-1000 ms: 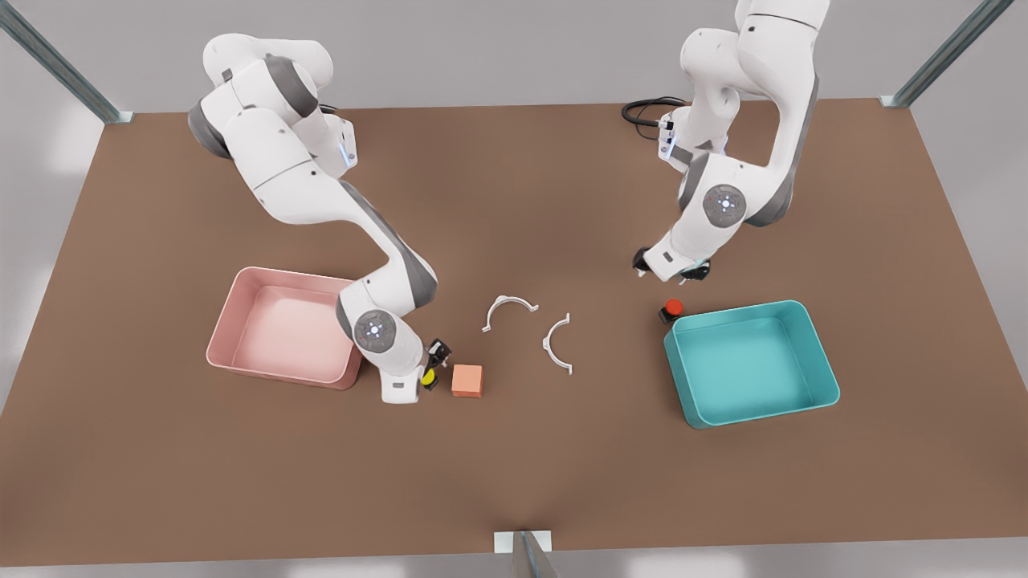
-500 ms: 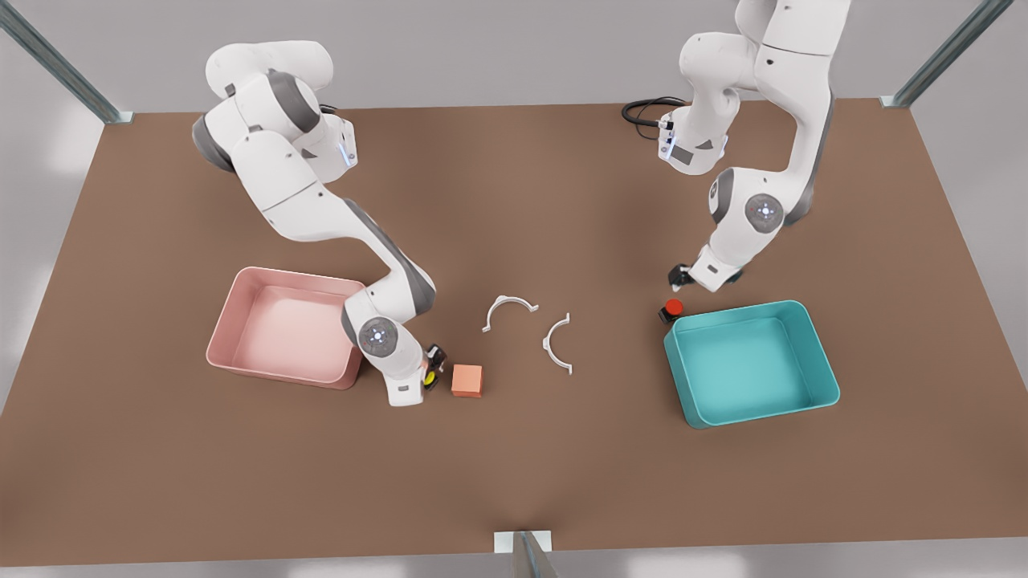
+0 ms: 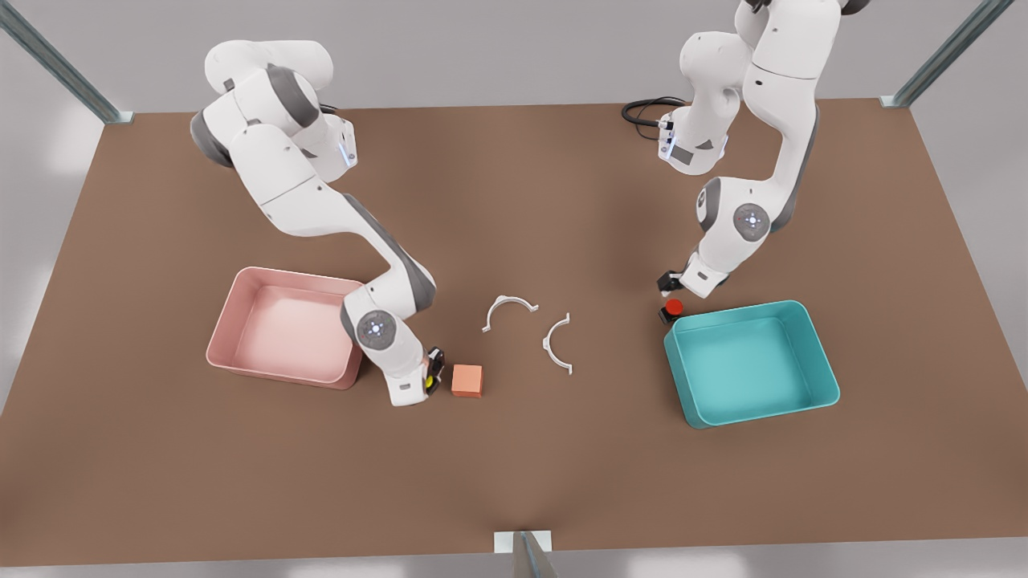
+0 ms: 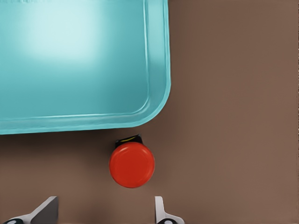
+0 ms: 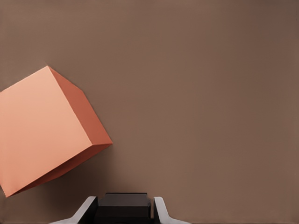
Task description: Place the red button in the blue storage box with the left arm, and place the yellow button in the pink storage box with the right arm
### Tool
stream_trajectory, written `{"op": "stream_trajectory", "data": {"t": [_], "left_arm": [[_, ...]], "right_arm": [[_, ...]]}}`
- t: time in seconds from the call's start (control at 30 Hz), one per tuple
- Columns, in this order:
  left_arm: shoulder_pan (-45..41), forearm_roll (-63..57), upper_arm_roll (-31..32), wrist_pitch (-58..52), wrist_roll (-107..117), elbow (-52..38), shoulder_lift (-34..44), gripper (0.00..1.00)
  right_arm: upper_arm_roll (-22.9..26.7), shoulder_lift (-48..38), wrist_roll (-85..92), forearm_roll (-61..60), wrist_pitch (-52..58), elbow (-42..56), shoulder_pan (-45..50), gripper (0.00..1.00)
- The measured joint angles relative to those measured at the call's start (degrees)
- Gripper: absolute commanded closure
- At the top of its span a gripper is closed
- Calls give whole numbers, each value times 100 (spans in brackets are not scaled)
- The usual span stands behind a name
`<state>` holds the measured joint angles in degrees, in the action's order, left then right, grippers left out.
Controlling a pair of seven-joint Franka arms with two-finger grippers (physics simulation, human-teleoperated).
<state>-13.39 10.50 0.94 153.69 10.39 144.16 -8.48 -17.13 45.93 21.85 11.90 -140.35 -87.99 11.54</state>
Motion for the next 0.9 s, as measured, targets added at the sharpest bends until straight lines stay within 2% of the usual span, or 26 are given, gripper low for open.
{"op": "stream_trajectory", "data": {"t": [0.13,0.27,0.3,0.4,0.43,0.53,0.6,0.63,0.67,0.7,0.73,0.83,0.87,0.9], "left_arm": [[-87,15,32,63,64,-12,-22,0],[-199,100,51,181,138,-58,-151,0],[-225,132,58,222,154,-85,-205,0],[-238,186,64,352,197,-190,-401,0],[-236,193,64,388,209,-219,-442,0],[-228,205,61,467,242,-322,-534,0],[-233,209,59,501,260,-435,-611,0],[-232,210,57,514,267,-482,-626,0],[-232,209,57,525,274,-517,-633,10],[-233,204,56,534,283,-535,-637,23],[-234,201,56,542,290,-544,-642,28],[-235,197,57,559,308,-552,-653,34],[-234,196,56,563,314,-553,-670,36],[-234,195,57,566,319,-553,-684,42]], "right_arm": [[-22,-668,33,-5,247,-283,-226,47],[-64,-1738,63,-5,307,-1531,-819,47],[-91,-1989,73,-6,314,-1801,-972,51],[-153,-2530,119,-17,389,-2276,-1355,51],[-260,-2705,138,-19,415,-2474,-1597,51],[-1214,-2900,205,-21,477,-2952,-2967,51],[-1440,-2919,243,-20,508,-3151,-3440,51],[-1466,-2901,258,-19,536,-3206,-3559,47],[-1467,-2865,269,-13,566,-3234,-3637,38],[-1466,-2827,271,4,591,-3248,-3689,17],[-1466,-2775,273,16,610,-3253,-3719,11],[-1466,-2670,266,111,658,-3132,-3727,2],[-1486,-2659,261,142,723,-2947,-3710,2],[-1524,-2658,264,157,833,-2692,-3694,2]]}}
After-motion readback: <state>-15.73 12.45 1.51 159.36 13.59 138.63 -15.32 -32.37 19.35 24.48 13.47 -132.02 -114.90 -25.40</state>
